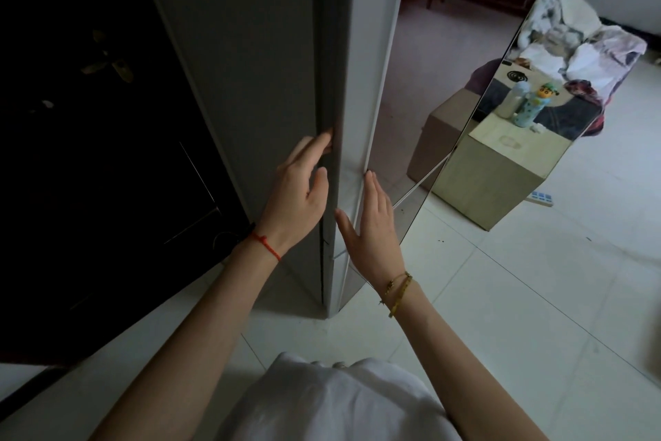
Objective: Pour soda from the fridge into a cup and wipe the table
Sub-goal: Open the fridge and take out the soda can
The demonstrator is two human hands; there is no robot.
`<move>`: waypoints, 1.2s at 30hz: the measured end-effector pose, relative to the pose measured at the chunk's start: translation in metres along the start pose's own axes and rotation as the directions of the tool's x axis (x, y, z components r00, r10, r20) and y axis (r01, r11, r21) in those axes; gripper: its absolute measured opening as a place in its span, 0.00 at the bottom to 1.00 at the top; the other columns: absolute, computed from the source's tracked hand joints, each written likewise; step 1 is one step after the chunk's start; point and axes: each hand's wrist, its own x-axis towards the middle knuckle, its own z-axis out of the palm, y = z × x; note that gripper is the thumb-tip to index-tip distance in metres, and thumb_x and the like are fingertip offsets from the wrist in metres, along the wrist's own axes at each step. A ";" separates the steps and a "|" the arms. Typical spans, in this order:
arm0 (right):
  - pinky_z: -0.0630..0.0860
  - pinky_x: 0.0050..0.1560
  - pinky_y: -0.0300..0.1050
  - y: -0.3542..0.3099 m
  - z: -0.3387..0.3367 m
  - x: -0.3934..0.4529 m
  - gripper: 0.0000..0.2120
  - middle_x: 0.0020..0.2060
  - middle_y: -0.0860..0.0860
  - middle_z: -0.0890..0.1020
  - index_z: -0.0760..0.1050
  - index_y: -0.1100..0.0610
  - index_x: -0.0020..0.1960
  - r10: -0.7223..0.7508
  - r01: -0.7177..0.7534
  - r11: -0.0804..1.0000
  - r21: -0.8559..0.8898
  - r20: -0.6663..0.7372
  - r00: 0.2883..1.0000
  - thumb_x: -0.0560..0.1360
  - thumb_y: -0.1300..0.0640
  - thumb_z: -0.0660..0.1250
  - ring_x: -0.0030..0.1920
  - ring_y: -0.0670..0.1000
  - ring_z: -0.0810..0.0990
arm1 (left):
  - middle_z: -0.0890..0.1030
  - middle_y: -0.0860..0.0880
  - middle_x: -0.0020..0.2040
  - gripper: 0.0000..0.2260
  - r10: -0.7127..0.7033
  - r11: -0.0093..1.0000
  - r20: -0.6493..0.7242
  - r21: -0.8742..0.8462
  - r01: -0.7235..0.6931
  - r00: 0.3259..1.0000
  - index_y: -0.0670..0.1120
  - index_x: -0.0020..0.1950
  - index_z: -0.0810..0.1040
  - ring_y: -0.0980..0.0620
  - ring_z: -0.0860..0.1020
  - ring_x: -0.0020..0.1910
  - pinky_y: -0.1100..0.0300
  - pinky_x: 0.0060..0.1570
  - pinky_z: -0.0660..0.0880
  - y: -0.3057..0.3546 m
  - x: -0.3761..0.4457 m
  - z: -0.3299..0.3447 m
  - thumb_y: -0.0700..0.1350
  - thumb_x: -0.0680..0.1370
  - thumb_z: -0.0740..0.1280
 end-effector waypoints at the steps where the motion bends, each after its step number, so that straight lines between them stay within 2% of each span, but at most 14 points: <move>1: 0.52 0.76 0.46 -0.001 0.001 0.000 0.37 0.78 0.51 0.52 0.46 0.56 0.79 0.002 -0.002 1.000 -0.001 -0.016 1.000 0.79 0.41 0.57 0.78 0.51 0.52 | 0.72 0.42 0.70 0.20 0.005 1.000 0.003 0.013 -0.005 1.000 0.40 0.74 0.67 0.50 0.72 0.70 0.71 0.66 0.67 0.000 0.000 -0.001 0.36 0.81 0.59; 5: 0.56 0.77 0.48 -0.006 0.000 0.002 0.36 0.77 0.53 0.57 0.50 0.58 0.78 0.006 -0.009 1.000 -0.028 -0.081 0.997 0.79 0.40 0.58 0.77 0.52 0.55 | 0.72 0.42 0.71 0.21 0.022 0.999 0.011 0.043 -0.023 1.000 0.40 0.74 0.67 0.50 0.72 0.70 0.76 0.64 0.65 0.001 0.000 -0.001 0.34 0.81 0.59; 8: 0.61 0.74 0.47 -0.009 -0.003 0.001 0.35 0.75 0.54 0.63 0.55 0.59 0.77 0.042 -0.044 0.999 -0.016 -0.138 0.990 0.78 0.40 0.59 0.75 0.52 0.61 | 0.73 0.42 0.69 0.20 0.034 0.999 0.004 0.033 -0.034 0.999 0.39 0.74 0.68 0.49 0.72 0.69 0.75 0.64 0.66 0.006 -0.004 0.001 0.34 0.81 0.59; 10: 0.69 0.69 0.46 -0.007 -0.006 -0.002 0.33 0.68 0.56 0.69 0.61 0.61 0.72 0.047 -0.045 0.999 0.015 -0.235 0.971 0.77 0.41 0.62 0.68 0.53 0.68 | 0.75 0.41 0.67 0.20 0.085 0.996 0.003 0.007 -0.085 0.996 0.37 0.72 0.70 0.50 0.75 0.66 0.76 0.62 0.67 0.016 -0.010 0.004 0.32 0.80 0.58; 12: 0.75 0.61 0.46 0.000 -0.012 -0.007 0.30 0.60 0.57 0.71 0.64 0.63 0.66 0.062 -0.039 0.996 0.074 -0.332 0.941 0.75 0.43 0.65 0.60 0.53 0.72 | 0.77 0.42 0.64 0.18 0.156 0.988 0.027 -0.020 -0.155 0.987 0.37 0.71 0.71 0.55 0.77 0.59 0.77 0.58 0.69 0.029 -0.018 0.010 0.32 0.80 0.58; 15: 0.70 0.58 0.34 0.020 -0.032 -0.021 0.31 0.57 0.57 0.71 0.64 0.64 0.65 0.129 -0.081 0.987 0.139 -0.389 0.912 0.73 0.43 0.64 0.57 0.51 0.72 | 0.78 0.44 0.61 0.17 0.244 0.969 0.096 -0.066 -0.239 0.965 0.39 0.70 0.73 0.60 0.77 0.51 0.74 0.53 0.72 0.047 -0.028 0.027 0.34 0.81 0.59; 17: 0.66 0.59 0.29 0.034 -0.045 -0.035 0.30 0.59 0.56 0.71 0.65 0.63 0.66 0.139 -0.084 0.985 0.149 -0.416 0.899 0.73 0.44 0.64 0.58 0.51 0.72 | 0.78 0.45 0.63 0.17 0.305 0.951 0.129 -0.082 -0.297 0.943 0.41 0.70 0.74 0.58 0.77 0.57 0.63 0.59 0.75 0.055 -0.031 0.039 0.36 0.81 0.59; 19: 0.69 0.64 0.38 0.047 -0.056 -0.048 0.28 0.62 0.56 0.71 0.65 0.62 0.68 0.139 -0.098 0.989 0.112 -0.466 0.874 0.75 0.47 0.65 0.62 0.53 0.70 | 0.79 0.46 0.63 0.17 0.389 0.921 0.102 -0.027 -0.389 0.915 0.43 0.69 0.76 0.51 0.75 0.63 0.51 0.62 0.74 0.061 -0.030 0.050 0.38 0.80 0.61; 21: 0.68 0.69 0.49 0.057 -0.065 -0.058 0.28 0.67 0.57 0.69 0.62 0.61 0.72 0.133 -0.128 0.991 0.045 -0.528 0.839 0.76 0.51 0.66 0.67 0.55 0.68 | 0.78 0.45 0.63 0.18 0.427 0.903 0.045 0.031 -0.429 0.903 0.44 0.68 0.76 0.48 0.73 0.64 0.50 0.62 0.73 0.066 -0.027 0.059 0.37 0.78 0.63; 24: 0.65 0.72 0.54 0.067 -0.080 -0.069 0.31 0.72 0.56 0.65 0.56 0.61 0.76 0.115 -0.143 0.990 -0.001 -0.596 0.795 0.78 0.55 0.64 0.71 0.56 0.64 | 0.73 0.43 0.69 0.23 0.436 0.900 0.013 0.023 -0.436 0.900 0.42 0.72 0.70 0.47 0.69 0.69 0.51 0.68 0.70 0.068 -0.019 0.070 0.37 0.76 0.66; 27: 0.65 0.72 0.57 0.077 -0.094 -0.078 0.28 0.74 0.55 0.64 0.55 0.59 0.77 0.115 -0.158 0.987 -0.013 -0.629 0.769 0.80 0.54 0.60 0.73 0.57 0.62 | 0.64 0.42 0.76 0.30 0.455 0.889 0.066 0.020 -0.457 0.888 0.42 0.77 0.60 0.47 0.60 0.77 0.50 0.75 0.61 0.069 -0.009 0.084 0.40 0.77 0.67; 31: 0.60 0.75 0.52 0.090 -0.112 -0.087 0.27 0.75 0.54 0.63 0.57 0.60 0.76 0.128 -0.222 0.973 -0.055 -0.672 0.729 0.80 0.50 0.57 0.75 0.55 0.59 | 0.53 0.44 0.80 0.34 0.449 0.885 0.117 0.078 -0.458 0.886 0.46 0.80 0.52 0.49 0.48 0.79 0.40 0.77 0.53 0.080 0.005 0.104 0.45 0.79 0.67; 34: 0.59 0.76 0.52 0.103 -0.125 -0.092 0.28 0.75 0.53 0.62 0.57 0.60 0.76 0.146 -0.268 0.961 -0.072 -0.692 0.707 0.80 0.51 0.59 0.76 0.54 0.58 | 0.50 0.45 0.81 0.34 0.442 0.885 0.125 0.098 -0.455 0.888 0.46 0.80 0.50 0.49 0.43 0.79 0.41 0.77 0.45 0.089 0.011 0.115 0.48 0.80 0.65; 36: 0.60 0.75 0.54 0.116 -0.132 -0.094 0.29 0.76 0.53 0.61 0.56 0.59 0.77 0.147 -0.273 0.959 -0.073 -0.697 0.702 0.80 0.53 0.61 0.76 0.53 0.58 | 0.49 0.45 0.81 0.34 0.446 0.883 0.133 0.097 -0.459 0.885 0.46 0.81 0.50 0.48 0.42 0.80 0.41 0.77 0.44 0.091 0.014 0.121 0.48 0.80 0.64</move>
